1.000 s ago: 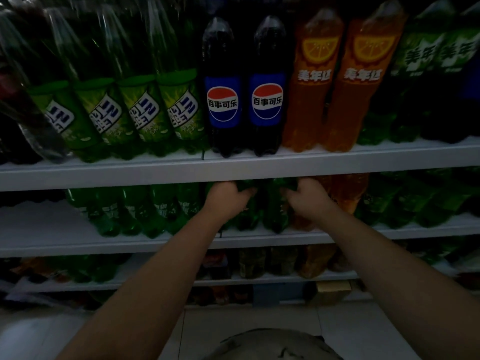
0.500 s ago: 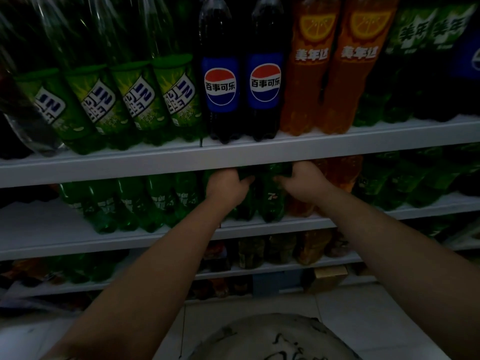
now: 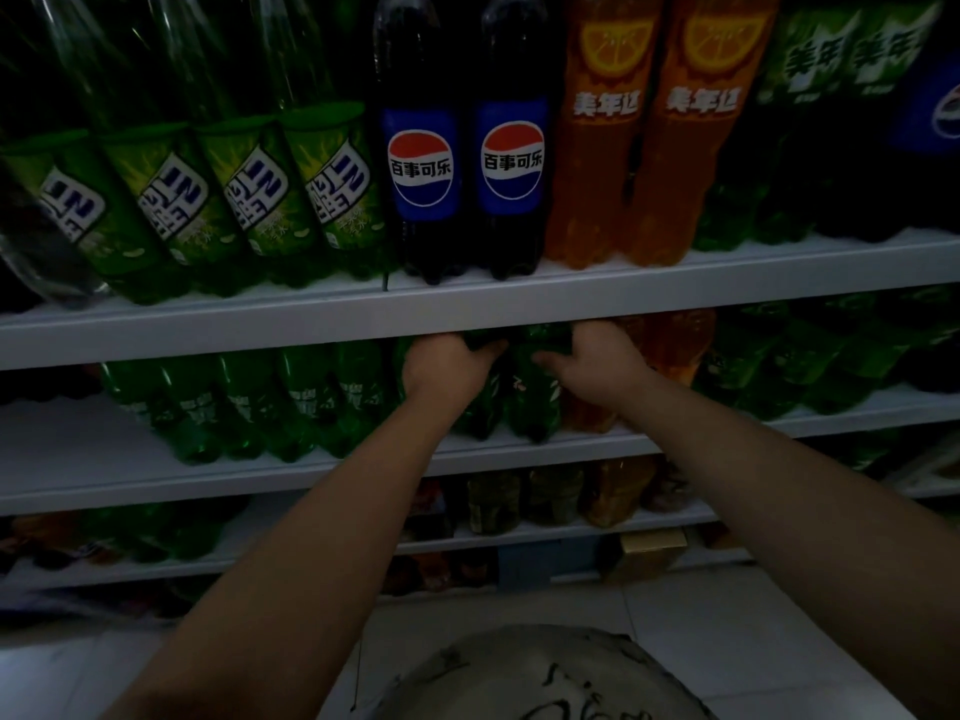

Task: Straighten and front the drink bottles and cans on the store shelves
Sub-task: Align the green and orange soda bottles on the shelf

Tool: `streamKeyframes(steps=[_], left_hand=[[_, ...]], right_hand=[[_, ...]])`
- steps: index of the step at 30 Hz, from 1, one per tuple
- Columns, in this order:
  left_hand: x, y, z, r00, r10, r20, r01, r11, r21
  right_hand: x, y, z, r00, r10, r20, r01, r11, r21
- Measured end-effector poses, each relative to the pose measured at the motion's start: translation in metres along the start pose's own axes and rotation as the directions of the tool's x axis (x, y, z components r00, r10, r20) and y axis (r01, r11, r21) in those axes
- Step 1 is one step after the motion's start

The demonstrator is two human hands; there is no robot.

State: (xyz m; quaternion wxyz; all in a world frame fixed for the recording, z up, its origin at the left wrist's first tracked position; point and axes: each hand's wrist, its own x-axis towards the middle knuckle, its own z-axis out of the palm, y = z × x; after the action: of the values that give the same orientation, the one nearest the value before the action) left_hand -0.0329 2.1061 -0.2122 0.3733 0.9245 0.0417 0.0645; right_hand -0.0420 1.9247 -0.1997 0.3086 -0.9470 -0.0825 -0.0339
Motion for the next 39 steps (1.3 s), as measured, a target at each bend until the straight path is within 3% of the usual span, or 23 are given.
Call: streamKeyframes(steps=[2,4,7,11,15,20,24,27,31,39], left_hand=[[0.005,-0.003,-0.01,0.99,-0.019,0.14,0.028,0.998,-0.062],[0.006,-0.004,-0.014,0.981,-0.036,0.192,0.047,0.997,-0.053],[-0.005,0.0,-0.004,0.999,0.002,0.053,-0.007,0.996,0.093],[-0.019,0.008,0.009,0.988,0.037,-0.149,-0.02,0.993,0.119],[-0.011,0.008,0.005,0.997,-0.006,-0.078,0.014,0.994,0.111],[-0.006,-0.003,-0.005,0.998,-0.049,0.038,0.055,0.986,-0.159],[-0.014,0.002,0.006,1.0,-0.006,-0.018,0.006,1.0,0.003],[-0.017,0.012,0.014,0.991,-0.066,-0.114,0.078,0.991,0.111],[-0.009,0.007,0.01,0.991,-0.089,-0.103,0.096,0.993,0.063],[-0.003,-0.008,-0.004,0.999,0.019,0.028,-0.019,1.0,-0.019]], right_hand=[[0.0,-0.001,0.0,0.999,0.001,-0.042,-0.003,0.999,-0.046],[0.0,-0.001,0.001,0.996,-0.008,-0.085,0.0,0.996,-0.092],[-0.002,-0.002,0.003,0.998,-0.017,-0.067,0.013,0.998,-0.06],[0.001,0.001,0.001,0.999,0.025,0.024,-0.027,0.997,0.077],[0.001,0.001,-0.001,0.998,0.066,-0.023,-0.063,0.994,0.094],[0.0,-0.003,0.005,0.994,0.067,-0.087,-0.056,0.991,0.122],[-0.002,0.002,0.007,0.998,0.034,-0.056,-0.027,0.992,0.124],[0.0,0.006,0.008,0.999,0.017,-0.031,-0.013,0.992,0.126],[0.003,0.009,0.008,0.998,0.046,-0.04,-0.039,0.988,0.149],[0.001,0.009,0.016,0.99,0.032,-0.14,-0.015,0.992,0.125]])
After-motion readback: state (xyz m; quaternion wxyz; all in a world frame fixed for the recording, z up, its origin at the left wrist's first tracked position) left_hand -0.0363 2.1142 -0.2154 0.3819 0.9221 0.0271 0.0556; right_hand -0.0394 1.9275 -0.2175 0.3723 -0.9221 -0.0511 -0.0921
